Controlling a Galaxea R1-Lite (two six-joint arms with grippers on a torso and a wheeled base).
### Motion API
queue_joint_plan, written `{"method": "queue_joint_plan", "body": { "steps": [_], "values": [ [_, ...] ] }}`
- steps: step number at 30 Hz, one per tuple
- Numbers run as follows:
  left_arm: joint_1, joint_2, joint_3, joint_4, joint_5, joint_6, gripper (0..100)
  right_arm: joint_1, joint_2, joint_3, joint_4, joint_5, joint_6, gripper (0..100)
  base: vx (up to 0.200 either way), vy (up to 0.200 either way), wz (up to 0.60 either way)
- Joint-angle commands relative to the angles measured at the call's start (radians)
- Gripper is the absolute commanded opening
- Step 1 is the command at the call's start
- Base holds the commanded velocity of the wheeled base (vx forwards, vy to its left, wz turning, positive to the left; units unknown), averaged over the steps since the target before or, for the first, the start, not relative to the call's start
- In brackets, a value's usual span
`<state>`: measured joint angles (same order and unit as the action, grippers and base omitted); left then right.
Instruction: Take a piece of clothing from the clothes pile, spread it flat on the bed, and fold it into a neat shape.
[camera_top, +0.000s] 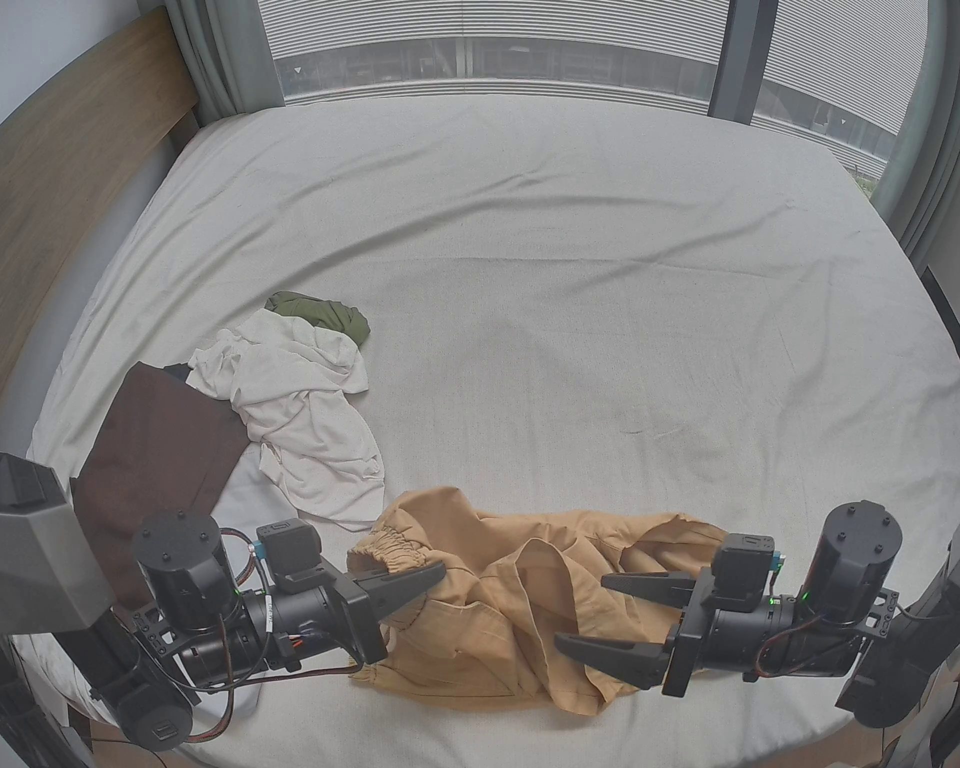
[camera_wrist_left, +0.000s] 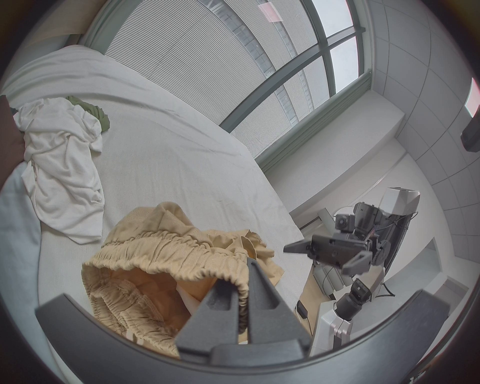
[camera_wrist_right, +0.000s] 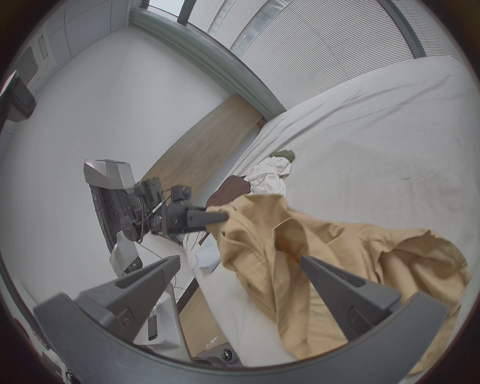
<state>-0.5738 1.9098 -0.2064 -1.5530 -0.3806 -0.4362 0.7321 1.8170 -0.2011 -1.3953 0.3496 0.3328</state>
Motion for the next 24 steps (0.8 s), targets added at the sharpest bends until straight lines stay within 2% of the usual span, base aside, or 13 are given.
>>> {"method": "queue_joint_plan", "body": {
  "steps": [1, 8, 12, 17, 24],
  "values": [
    [-0.001, -0.044, -0.008, -0.001, 0.0, -0.007, 0, 0.02, 0.064, -0.029, -0.001, -0.001, 0.002, 100, 0.0, 0.0, 0.0],
    [0.002, -0.077, -0.041, -0.002, 0.002, -0.007, 0, 0.004, 0.091, -0.06, -0.017, -0.004, 0.003, 100, 0.0, 0.0, 0.0],
    [0.006, -0.097, -0.073, -0.004, 0.011, -0.027, 0, -0.034, 0.084, -0.047, -0.05, -0.004, 0.008, 100, 0.0, 0.0, 0.0],
    [-0.001, -0.137, -0.117, -0.004, 0.051, -0.085, 0, -0.115, 0.042, 0.009, -0.142, 0.003, 0.009, 100, 0.0, 0.0, 0.0],
    [-0.003, -0.156, -0.136, -0.004, 0.052, -0.102, 0, -0.246, -0.045, 0.003, -0.136, 0.028, 0.008, 100, 0.0, 0.0, 0.0]
  ]
}}
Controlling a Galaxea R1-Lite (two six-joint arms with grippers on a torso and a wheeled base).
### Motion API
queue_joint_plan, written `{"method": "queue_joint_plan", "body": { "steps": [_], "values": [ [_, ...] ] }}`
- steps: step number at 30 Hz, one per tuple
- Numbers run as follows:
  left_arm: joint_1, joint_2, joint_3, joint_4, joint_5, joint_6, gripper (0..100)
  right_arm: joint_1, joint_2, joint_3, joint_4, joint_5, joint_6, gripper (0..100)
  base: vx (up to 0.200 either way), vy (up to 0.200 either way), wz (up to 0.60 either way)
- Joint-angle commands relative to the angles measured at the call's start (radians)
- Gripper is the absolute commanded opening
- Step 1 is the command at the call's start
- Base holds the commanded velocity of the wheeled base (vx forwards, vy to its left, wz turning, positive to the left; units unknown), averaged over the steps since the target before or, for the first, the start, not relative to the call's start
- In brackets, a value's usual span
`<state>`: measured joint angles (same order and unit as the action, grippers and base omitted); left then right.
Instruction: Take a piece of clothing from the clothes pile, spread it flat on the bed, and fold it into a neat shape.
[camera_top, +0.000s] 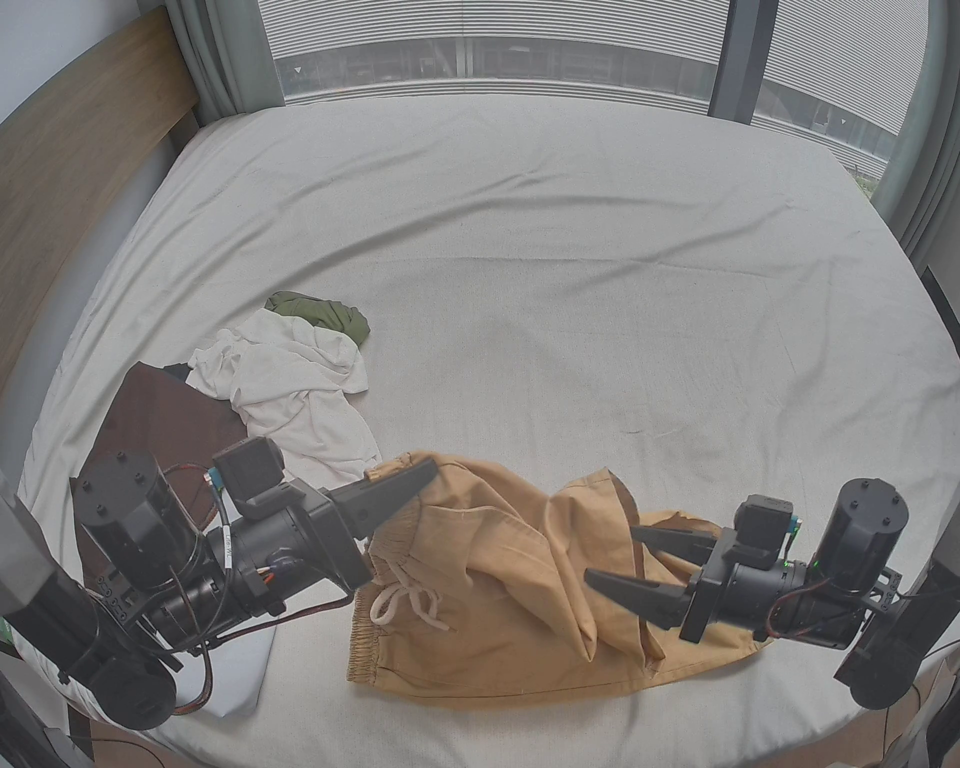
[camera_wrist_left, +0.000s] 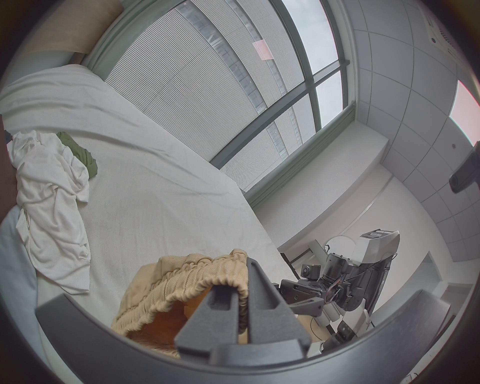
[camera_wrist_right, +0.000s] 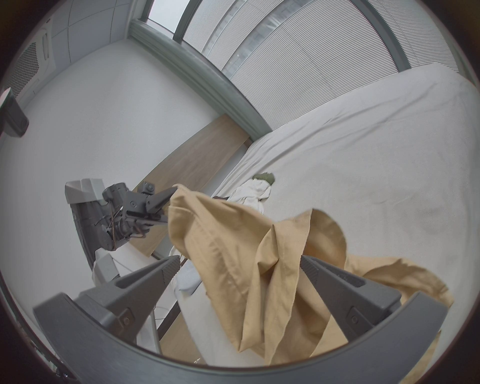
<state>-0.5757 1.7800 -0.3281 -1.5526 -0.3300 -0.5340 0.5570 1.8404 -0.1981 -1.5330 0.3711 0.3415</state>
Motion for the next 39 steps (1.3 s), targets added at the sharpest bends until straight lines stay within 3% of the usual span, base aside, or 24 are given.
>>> {"method": "queue_joint_plan", "body": {
  "steps": [1, 7, 10, 22, 28, 39],
  "values": [
    [-0.003, -0.031, -0.016, -0.004, 0.002, -0.004, 0, -0.098, -0.075, 0.0, 0.002, 0.006, -0.001, 100, 0.0, 0.0, 0.0],
    [-0.016, -0.067, -0.026, -0.004, 0.003, -0.004, 0, -0.255, -0.073, -0.004, -0.003, 0.008, -0.009, 100, 0.0, 0.0, 0.0],
    [-0.018, -0.086, -0.029, -0.003, 0.003, -0.004, 0, -0.287, -0.075, -0.007, -0.003, 0.029, -0.01, 100, 0.0, 0.0, 0.0],
    [-0.047, -0.152, -0.068, -0.003, 0.006, -0.003, 0, -0.289, -0.07, -0.003, -0.001, 0.042, -0.012, 100, 0.0, 0.0, 0.0],
    [-0.078, -0.192, -0.104, -0.001, 0.043, -0.004, 0, -0.284, -0.069, 0.0, -0.001, 0.042, -0.01, 100, 0.0, 0.0, 0.0],
    [-0.105, -0.175, -0.063, 0.0, 0.043, 0.002, 0, -0.282, -0.064, -0.001, -0.001, 0.043, -0.01, 100, 0.0, 0.0, 0.0]
  ]
}}
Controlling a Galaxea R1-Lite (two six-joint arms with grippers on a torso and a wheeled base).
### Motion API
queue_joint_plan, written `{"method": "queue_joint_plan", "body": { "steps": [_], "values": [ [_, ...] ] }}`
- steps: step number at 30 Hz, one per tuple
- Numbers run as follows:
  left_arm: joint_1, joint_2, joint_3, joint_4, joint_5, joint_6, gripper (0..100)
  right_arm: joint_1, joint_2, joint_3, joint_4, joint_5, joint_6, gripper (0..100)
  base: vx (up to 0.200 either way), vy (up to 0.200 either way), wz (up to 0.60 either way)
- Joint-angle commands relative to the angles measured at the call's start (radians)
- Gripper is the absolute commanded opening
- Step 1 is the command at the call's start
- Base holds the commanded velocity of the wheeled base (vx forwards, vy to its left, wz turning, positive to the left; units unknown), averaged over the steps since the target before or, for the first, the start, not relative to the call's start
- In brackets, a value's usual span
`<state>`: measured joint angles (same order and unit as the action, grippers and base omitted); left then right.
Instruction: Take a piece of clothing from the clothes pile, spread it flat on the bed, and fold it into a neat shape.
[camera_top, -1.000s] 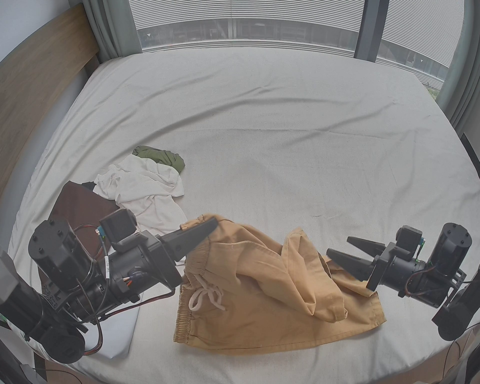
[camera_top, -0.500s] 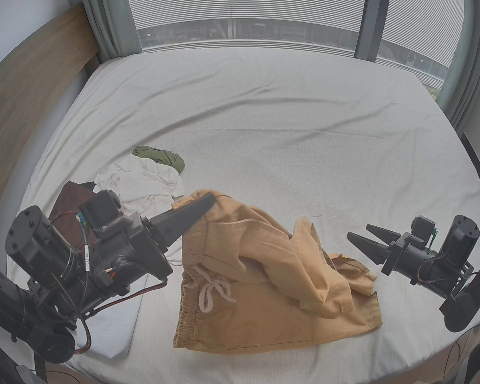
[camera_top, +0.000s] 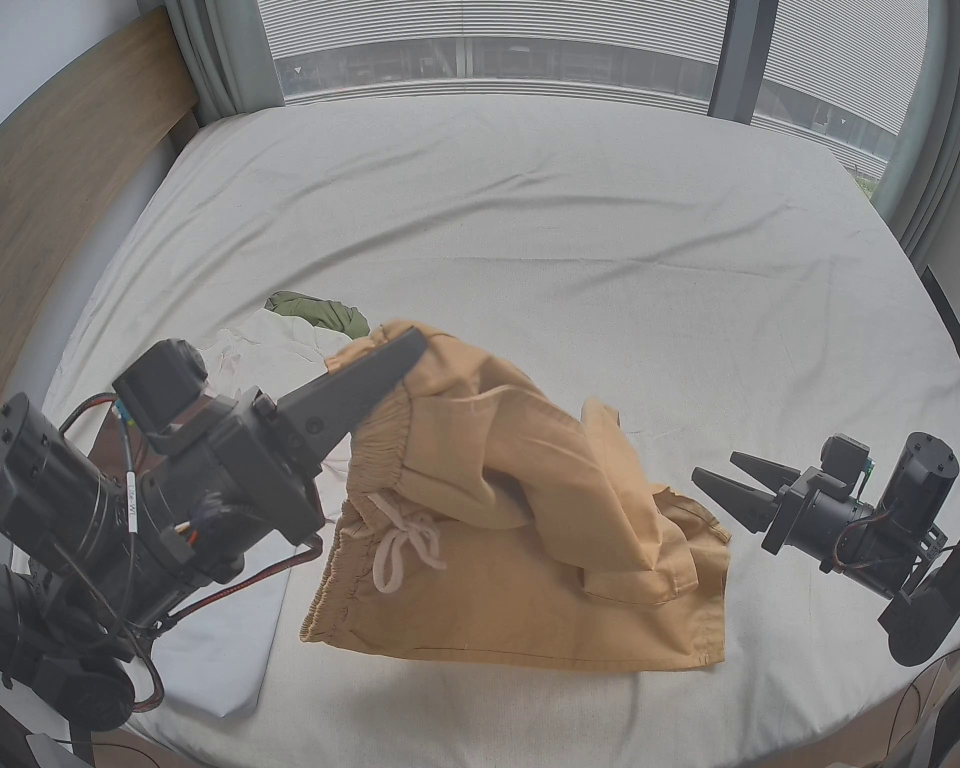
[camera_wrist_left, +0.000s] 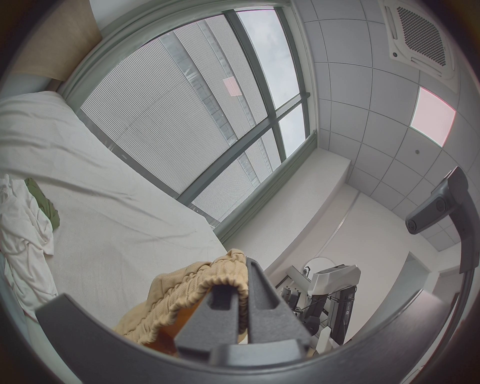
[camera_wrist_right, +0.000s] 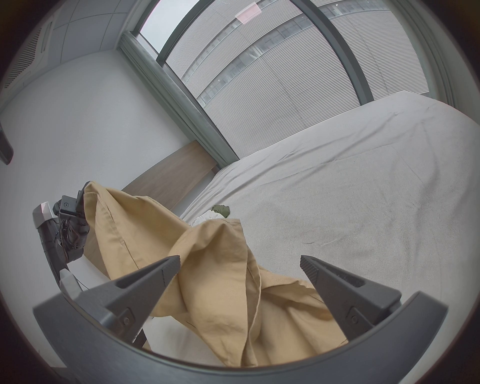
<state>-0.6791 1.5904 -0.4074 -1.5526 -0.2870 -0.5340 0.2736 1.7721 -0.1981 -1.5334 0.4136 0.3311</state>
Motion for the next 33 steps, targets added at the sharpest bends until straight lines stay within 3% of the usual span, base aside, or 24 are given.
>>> {"method": "queue_joint_plan", "body": {
  "steps": [1, 21, 25, 31, 33],
  "values": [
    [-0.002, 0.02, 0.018, -0.001, 0.0, 0.005, 0, 0.001, 0.007, -0.001, -0.001, 0.002, 0.0, 100, 0.0, 0.0, 0.0],
    [0.056, 0.011, -0.048, 0.0, 0.039, -0.021, 0, 0.002, 0.043, -0.023, -0.002, 0.019, 0.008, 100, 0.0, 0.0, 0.0],
    [0.053, 0.019, -0.021, 0.0, 0.037, -0.018, 0, 0.032, 0.079, -0.067, -0.002, 0.022, 0.042, 100, 0.0, 0.0, 0.0],
    [0.052, 0.02, 0.012, 0.0, 0.028, -0.014, 0, 0.068, 0.132, -0.127, -0.002, 0.017, 0.167, 100, 0.0, 0.0, 0.0],
    [0.052, 0.02, 0.012, 0.0, 0.028, -0.014, 0, 0.068, 0.132, -0.127, -0.002, 0.017, 0.167, 100, 0.0, 0.0, 0.0]
  ]
}}
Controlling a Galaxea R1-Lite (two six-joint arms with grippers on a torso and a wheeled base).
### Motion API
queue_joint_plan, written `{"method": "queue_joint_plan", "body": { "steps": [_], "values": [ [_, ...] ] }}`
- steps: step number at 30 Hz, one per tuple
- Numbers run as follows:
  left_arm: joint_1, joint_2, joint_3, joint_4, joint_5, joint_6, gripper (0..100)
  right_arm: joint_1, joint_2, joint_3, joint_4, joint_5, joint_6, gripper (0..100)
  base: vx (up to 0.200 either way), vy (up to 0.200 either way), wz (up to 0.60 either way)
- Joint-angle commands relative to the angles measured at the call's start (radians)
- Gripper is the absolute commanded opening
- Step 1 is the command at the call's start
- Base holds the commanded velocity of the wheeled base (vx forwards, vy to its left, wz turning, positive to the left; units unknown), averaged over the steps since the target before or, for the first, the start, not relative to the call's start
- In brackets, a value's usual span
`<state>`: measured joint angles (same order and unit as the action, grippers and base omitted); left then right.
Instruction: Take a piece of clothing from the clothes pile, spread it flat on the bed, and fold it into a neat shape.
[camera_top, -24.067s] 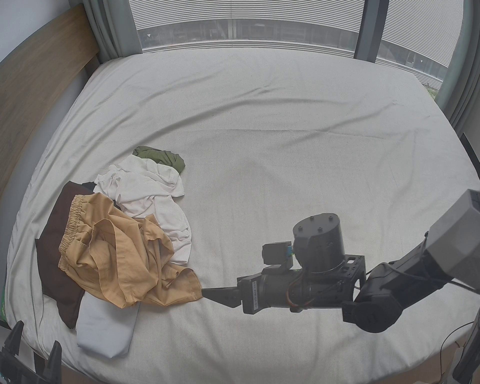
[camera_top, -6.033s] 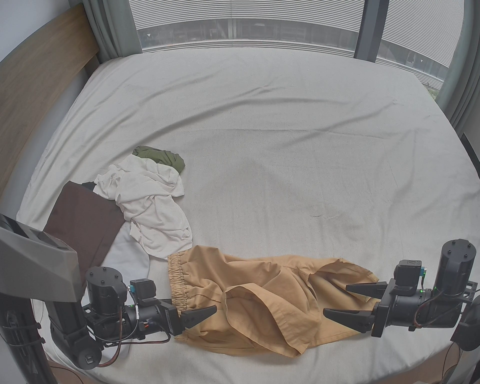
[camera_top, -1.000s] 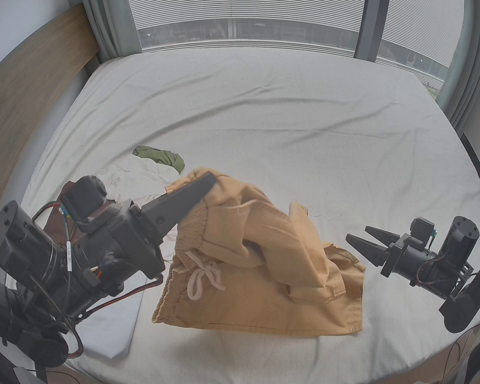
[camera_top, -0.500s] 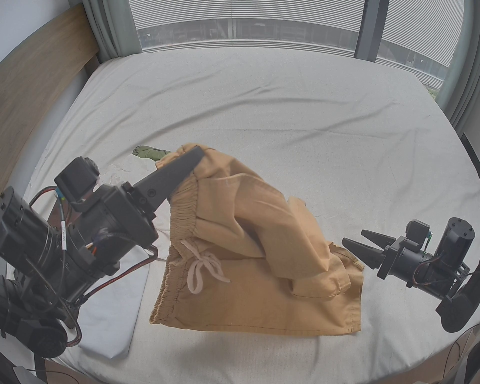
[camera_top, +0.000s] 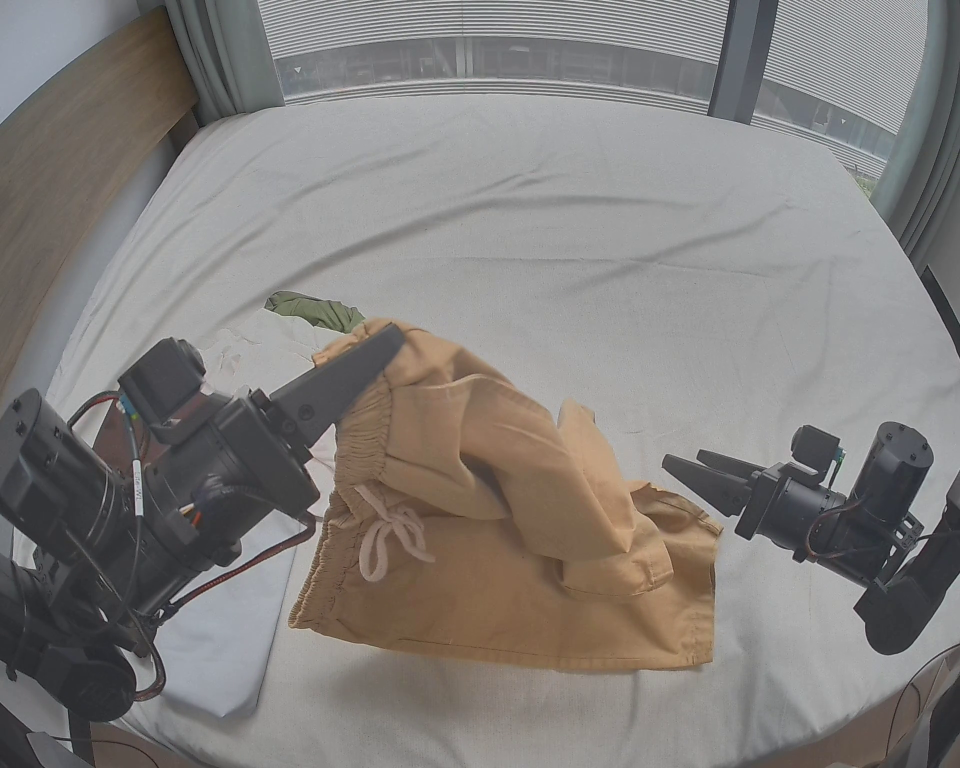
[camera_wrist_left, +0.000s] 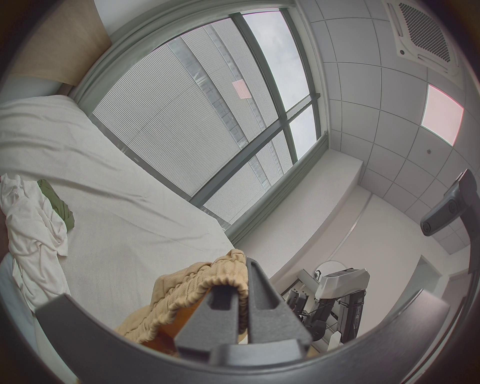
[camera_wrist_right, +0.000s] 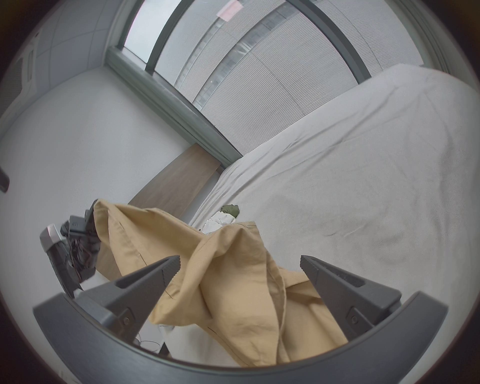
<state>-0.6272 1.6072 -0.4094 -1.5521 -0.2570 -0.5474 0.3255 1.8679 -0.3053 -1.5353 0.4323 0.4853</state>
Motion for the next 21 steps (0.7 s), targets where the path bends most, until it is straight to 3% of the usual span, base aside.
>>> {"method": "queue_joint_plan", "body": {
  "steps": [1, 11, 21],
  "values": [
    [0.001, 0.005, 0.009, 0.0, -0.002, -0.002, 0, 0.021, 0.065, -0.018, 0.001, -0.001, 0.029, 100, 0.0, 0.0, 0.0],
    [0.006, 0.003, 0.003, 0.0, -0.002, -0.002, 0, 0.024, 0.168, 0.023, 0.0, -0.004, 0.024, 100, 0.0, 0.0, 0.0],
    [0.006, 0.01, 0.004, 0.0, -0.002, 0.0, 0, 0.087, 0.18, 0.041, -0.002, -0.004, 0.021, 100, 0.0, 0.0, 0.0]
  ]
}}
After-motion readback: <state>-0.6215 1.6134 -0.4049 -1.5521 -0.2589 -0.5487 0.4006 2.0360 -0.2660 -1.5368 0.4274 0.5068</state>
